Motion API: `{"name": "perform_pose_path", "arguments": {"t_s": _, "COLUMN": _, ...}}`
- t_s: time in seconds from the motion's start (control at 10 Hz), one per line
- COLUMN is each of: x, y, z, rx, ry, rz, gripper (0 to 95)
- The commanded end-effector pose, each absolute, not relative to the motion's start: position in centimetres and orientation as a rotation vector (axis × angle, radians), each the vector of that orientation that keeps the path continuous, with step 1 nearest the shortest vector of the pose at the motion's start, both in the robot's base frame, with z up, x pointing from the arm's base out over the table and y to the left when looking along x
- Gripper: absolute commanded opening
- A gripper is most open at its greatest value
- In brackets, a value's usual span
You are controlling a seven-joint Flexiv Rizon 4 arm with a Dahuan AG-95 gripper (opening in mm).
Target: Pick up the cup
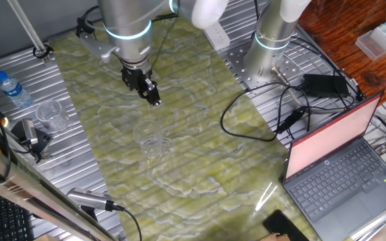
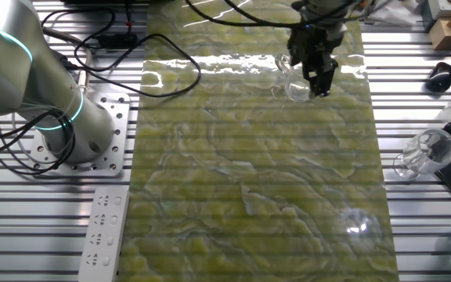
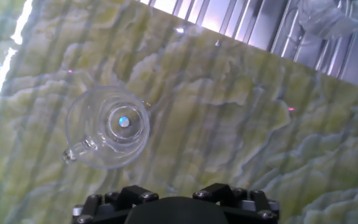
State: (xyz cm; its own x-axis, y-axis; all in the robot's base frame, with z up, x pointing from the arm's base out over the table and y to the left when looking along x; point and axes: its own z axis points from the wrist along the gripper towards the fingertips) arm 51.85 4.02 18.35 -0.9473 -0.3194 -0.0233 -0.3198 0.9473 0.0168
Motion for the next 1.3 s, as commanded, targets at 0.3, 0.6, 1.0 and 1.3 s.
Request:
{"name": "perform_pose_path", "arguments": {"t_s": 0.3, "x": 51.4, "y": 4.3, "z": 18.3, "rx": -0.381, "ry": 3.092, "rz": 0.086, "gripper": 95.0}}
{"name": "perform_pose_path", "arguments": {"t_s": 0.6, "x": 51.8, "y": 6.9, "z": 18.7, "rx": -0.370, "ry": 3.109, "rz": 0.061, "gripper": 95.0}}
{"name": "perform_pose_path", "arguments": {"t_s": 1.0, "x": 52.5, "y": 9.9, "z": 18.4, "rx": -0.330, "ry": 3.105, "rz": 0.068, "gripper": 95.0}}
{"name": "perform_pose_path", "arguments": {"t_s": 1.3, "x": 52.4, "y": 12.1, "z": 17.2, "rx": -0.301, "ry": 3.094, "rz": 0.066, "gripper": 95.0}}
